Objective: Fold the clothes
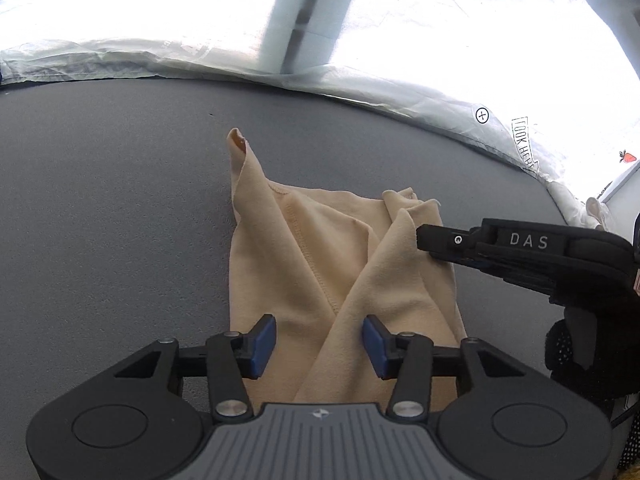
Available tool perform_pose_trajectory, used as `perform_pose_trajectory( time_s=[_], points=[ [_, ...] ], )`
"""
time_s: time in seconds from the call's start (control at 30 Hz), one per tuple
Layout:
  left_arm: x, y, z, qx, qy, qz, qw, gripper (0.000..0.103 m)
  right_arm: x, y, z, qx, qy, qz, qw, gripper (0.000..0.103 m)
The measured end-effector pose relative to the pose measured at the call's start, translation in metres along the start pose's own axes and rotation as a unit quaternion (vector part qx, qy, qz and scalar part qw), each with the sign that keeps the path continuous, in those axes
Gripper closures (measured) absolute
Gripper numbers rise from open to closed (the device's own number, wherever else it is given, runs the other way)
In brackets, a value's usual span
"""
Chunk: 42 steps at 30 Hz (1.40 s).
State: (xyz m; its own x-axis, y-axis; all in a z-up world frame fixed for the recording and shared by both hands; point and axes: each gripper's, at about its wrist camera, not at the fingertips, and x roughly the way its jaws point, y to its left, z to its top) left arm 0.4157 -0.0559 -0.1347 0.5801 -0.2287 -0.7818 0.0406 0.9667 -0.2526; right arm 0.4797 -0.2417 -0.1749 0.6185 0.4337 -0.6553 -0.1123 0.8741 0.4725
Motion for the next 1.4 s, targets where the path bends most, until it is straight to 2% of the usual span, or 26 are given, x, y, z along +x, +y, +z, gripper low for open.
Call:
perform_pose_trajectory(
  time_s=[0.03,0.07,0.17,0.23,0.27,0.43,0.57,0.73,0.8,0.83,0.9,1.0,1.4],
  points=[
    [-0.004,0.001,-0.001,0.004,-0.005,0.009,0.9999,0.049,-0.007,-0.002,-0.002,0.006,-0.007,-0.002,1.0,0.065],
    [-0.008,0.001,-0.003,0.009,-0.008,0.018,0.9998,0.046,-0.015,-0.005,-0.006,0.018,-0.01,-0.003,1.0,0.056],
    [-0.023,0.01,-0.022,0.023,-0.003,0.031,0.9993,0.034,-0.035,-0.024,-0.026,0.07,0.015,0.012,0.997,0.046],
    [-0.033,0.018,-0.04,0.02,0.006,0.029,0.9994,0.034,-0.049,-0.041,-0.05,0.115,0.039,0.032,0.992,0.046],
    [-0.04,0.023,-0.051,0.004,0.011,0.022,0.9997,0.034,-0.058,-0.048,-0.065,0.13,0.04,0.043,0.99,0.05],
    [-0.075,0.048,-0.106,-0.081,0.019,-0.026,0.9962,0.034,-0.094,-0.06,-0.112,0.173,0.056,0.077,0.98,0.052],
    [-0.094,0.056,-0.134,-0.117,0.028,-0.055,0.9912,0.034,-0.11,-0.063,-0.142,0.202,0.079,0.097,0.971,0.065],
    [-0.109,0.058,-0.162,-0.137,0.036,-0.079,0.9867,0.038,-0.128,-0.067,-0.181,0.245,0.09,0.117,0.958,0.076],
    [-0.114,0.057,-0.173,-0.137,0.041,-0.083,0.9862,0.05,-0.135,-0.066,-0.192,0.25,0.093,0.119,0.956,0.077],
    [-0.116,0.058,-0.179,-0.138,0.044,-0.086,0.9857,0.052,-0.138,-0.065,-0.197,0.251,0.094,0.12,0.956,0.077],
    [-0.12,0.062,-0.191,-0.153,0.051,-0.099,0.9819,0.063,-0.147,-0.063,-0.209,0.252,0.097,0.122,0.955,0.078],
    [-0.125,0.066,-0.206,-0.171,0.06,-0.112,0.977,0.073,-0.159,-0.064,-0.226,0.259,0.102,0.127,0.952,0.078],
    [-0.138,0.07,-0.251,-0.206,0.101,-0.156,0.9608,0.078,-0.186,-0.072,-0.276,0.297,0.123,0.153,0.934,0.085]
  ],
)
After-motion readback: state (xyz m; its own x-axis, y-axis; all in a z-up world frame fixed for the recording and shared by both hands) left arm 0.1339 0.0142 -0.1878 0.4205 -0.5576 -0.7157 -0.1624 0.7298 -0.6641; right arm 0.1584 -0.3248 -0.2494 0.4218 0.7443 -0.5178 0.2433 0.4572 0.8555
